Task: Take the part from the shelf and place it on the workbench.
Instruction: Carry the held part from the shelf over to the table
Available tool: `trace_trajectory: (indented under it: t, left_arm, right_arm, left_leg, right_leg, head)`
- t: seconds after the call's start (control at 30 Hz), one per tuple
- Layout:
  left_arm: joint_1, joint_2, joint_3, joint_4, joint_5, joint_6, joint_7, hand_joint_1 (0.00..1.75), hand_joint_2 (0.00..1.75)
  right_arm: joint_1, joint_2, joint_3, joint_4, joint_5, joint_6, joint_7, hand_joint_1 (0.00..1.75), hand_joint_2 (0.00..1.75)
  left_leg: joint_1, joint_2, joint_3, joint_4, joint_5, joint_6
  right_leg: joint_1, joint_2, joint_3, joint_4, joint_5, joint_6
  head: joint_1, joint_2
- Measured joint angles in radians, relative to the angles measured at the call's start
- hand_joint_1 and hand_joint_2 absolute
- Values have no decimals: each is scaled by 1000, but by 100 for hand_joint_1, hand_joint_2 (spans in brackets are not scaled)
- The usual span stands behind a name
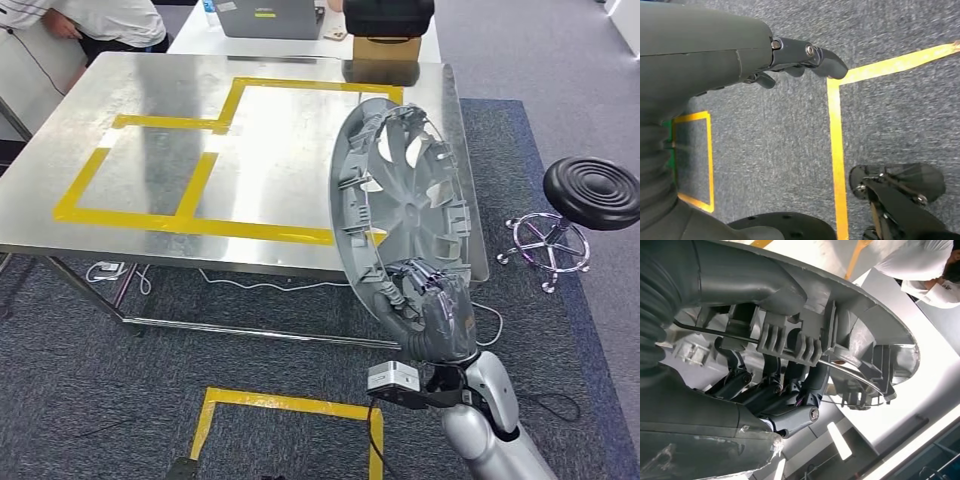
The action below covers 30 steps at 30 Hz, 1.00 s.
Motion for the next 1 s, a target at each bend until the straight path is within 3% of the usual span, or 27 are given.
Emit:
trace_trajectory:
  t: [0.03,0.1,0.23,0.27,0.37,0.4,0.43,0.5,0.57,0.7,0.77,0.87,0.9,0.93,1.0]
  left_arm:
    - [-1,-1,0,0,0,0,0,0,175]
    - [-3,-3,0,1,0,0,0,0,175]
    - [-2,-3,0,1,0,0,0,0,175]
    - [-2,-3,0,1,0,0,0,0,175]
    - [-2,-4,0,1,0,-1,0,0,175]
    - [-1,-4,0,1,0,-1,0,0,175]
    - [-1,-3,0,1,0,-1,0,0,175]
    - [0,-3,0,1,0,-1,0,0,175]
    - [-1,-4,0,1,0,-1,0,0,175]
    - [-2,-3,0,1,0,-2,0,0,175]
    - [-3,-3,0,1,0,-2,0,0,175]
    - [-2,-2,0,1,0,-2,0,0,175]
    - [0,-2,0,1,0,-2,0,0,175]
    - [1,-1,0,1,0,-2,0,0,175]
    - [1,0,0,1,0,-2,0,0,175]
  right_arm:
    - [-1,0,0,0,0,0,0,175,175]
    - [-3,0,0,0,0,0,0,175,175]
    - [-7,0,1,0,2,0,0,175,175]
    - [-8,0,1,0,2,0,0,175,175]
    - [-8,0,2,2,2,0,-1,175,175]
    - [-8,0,3,3,2,0,-1,175,175]
    - [-8,0,4,4,2,0,-1,175,175]
    - [-8,0,5,5,2,0,-1,175,175]
    - [-11,0,6,6,2,0,-1,175,175]
    - [-13,-2,8,6,2,0,-1,175,175]
    - [-13,-2,8,6,2,0,-1,175,175]
    - [-11,-2,8,7,2,0,0,175,175]
    - [-11,-2,8,7,2,0,0,175,175]
    - [-11,-2,8,7,2,0,0,175,175]
    - [-11,-2,8,8,2,0,0,175,175]
  left_leg:
    - [1,1,30,-62,21,1]
    - [1,1,57,-120,27,14]
    - [1,-2,63,-125,19,48]
    - [1,-2,66,-126,18,54]
    - [-6,-3,72,-125,11,65]
    - [-8,-4,75,-125,8,67]
    - [-10,-6,80,-125,5,67]
    - [-11,-9,93,-125,-4,65]
    - [-14,-10,101,-124,-13,57]
    - [-14,-8,103,-125,-19,36]
    - [-14,-6,84,-83,-46,23]
    - [-11,-3,-18,99,-119,10]
    - [-9,-3,-46,138,-122,9]
    - [-8,-3,-54,141,-104,7]
    - [-5,-2,-16,41,-25,6]
  right_leg:
    - [1,1,1,3,-4,6]
    - [6,2,1,4,-8,18]
    - [3,1,-8,25,-29,39]
    - [3,1,-29,68,-51,42]
    - [4,1,-134,263,-123,42]
    - [5,1,-155,291,-119,40]
    - [6,1,-155,278,-95,37]
    - [9,1,-107,157,-15,28]
    - [14,2,-52,45,25,20]
    - [16,5,-34,11,20,6]
    - [10,3,-24,2,19,-5]
    - [8,0,-17,0,14,-12]
    - [7,0,-16,0,12,-12]
    - [7,1,-13,0,10,-11]
    - [4,3,-4,0,3,-5]
  head:
    - [-2,0]
    - [-2,0]
    - [5,0]
    - [8,0]
    - [14,0]
    - [15,0]
    - [15,0]
    - [15,0]
    - [15,0]
    - [10,0]
    - [6,0]
    - [3,0]
    - [3,0]
    - [3,0]
    - [3,0]
